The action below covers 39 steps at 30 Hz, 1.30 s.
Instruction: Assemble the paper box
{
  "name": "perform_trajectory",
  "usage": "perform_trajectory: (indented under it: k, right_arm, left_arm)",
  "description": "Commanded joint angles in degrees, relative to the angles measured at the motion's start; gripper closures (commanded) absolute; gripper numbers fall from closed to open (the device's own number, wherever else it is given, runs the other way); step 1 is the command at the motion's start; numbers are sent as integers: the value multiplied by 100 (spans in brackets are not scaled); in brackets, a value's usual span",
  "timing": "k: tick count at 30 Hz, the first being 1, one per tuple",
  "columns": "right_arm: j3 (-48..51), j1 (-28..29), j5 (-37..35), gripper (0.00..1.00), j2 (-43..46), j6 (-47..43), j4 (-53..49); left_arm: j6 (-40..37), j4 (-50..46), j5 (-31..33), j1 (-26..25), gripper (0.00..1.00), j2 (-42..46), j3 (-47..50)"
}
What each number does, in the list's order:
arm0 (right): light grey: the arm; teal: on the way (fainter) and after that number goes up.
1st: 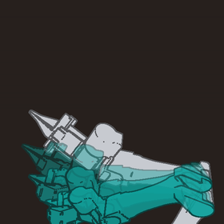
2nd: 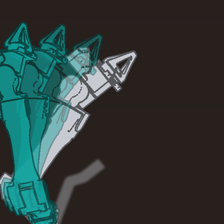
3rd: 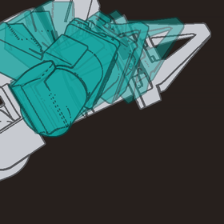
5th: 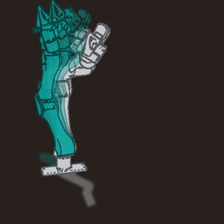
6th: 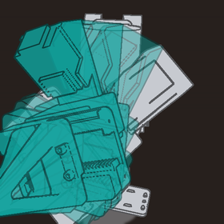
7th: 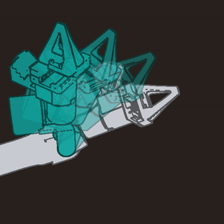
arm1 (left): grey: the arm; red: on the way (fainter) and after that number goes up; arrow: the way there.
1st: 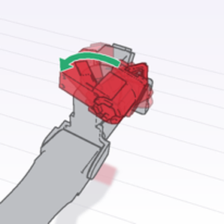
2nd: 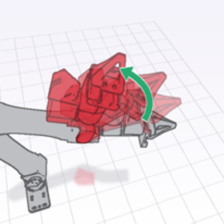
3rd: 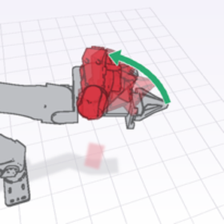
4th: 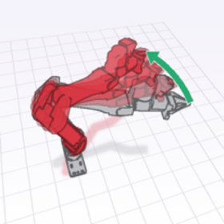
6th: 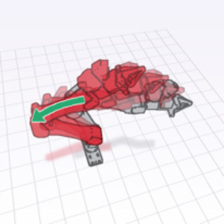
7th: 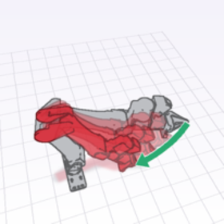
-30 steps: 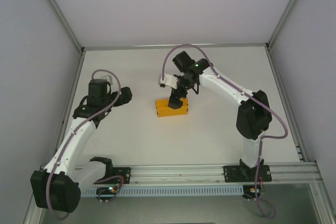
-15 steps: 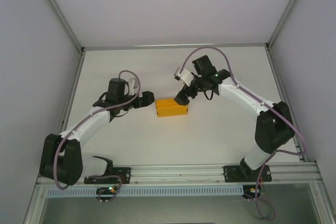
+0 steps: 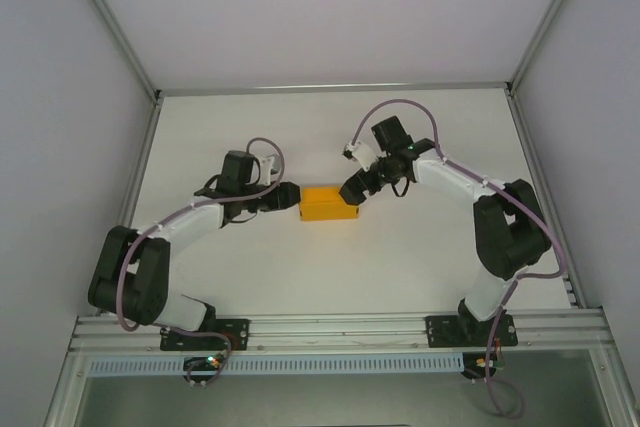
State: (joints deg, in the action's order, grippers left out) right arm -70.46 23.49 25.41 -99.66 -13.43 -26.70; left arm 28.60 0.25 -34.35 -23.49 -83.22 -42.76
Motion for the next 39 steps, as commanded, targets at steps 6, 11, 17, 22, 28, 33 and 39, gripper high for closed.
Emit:
perform_trajectory:
  k: [6,11,17,22,28,33,39]
  right_arm:
    - [354,-42,82,58,-384,228,-452]
    - [583,-83,85,68,-152,315,-387]
    - [568,-64,206,57,-15,242,-81]
    - [-393,-57,567,36,-231,292,-562]
    - [-1121,38,1052,0,-224,-122,-831]
    - [-939,602,-88,0,-145,-1199,-991]
    - [-828,824,-1061,0,-258,-1219,-727]
  left_arm:
    - [47,-118,213,10,83,-360,470]
    - [62,-102,174,-10,93,-436,557]
    - [-86,-310,271,-3,86,-296,401]
    - [-211,-486,410,-8,81,-280,-43]
    - [-303,-604,428,-207,84,-365,-241]
    - [-300,-611,446,-261,83,-431,-250]
    - [-387,-742,483,-279,83,-356,-335]
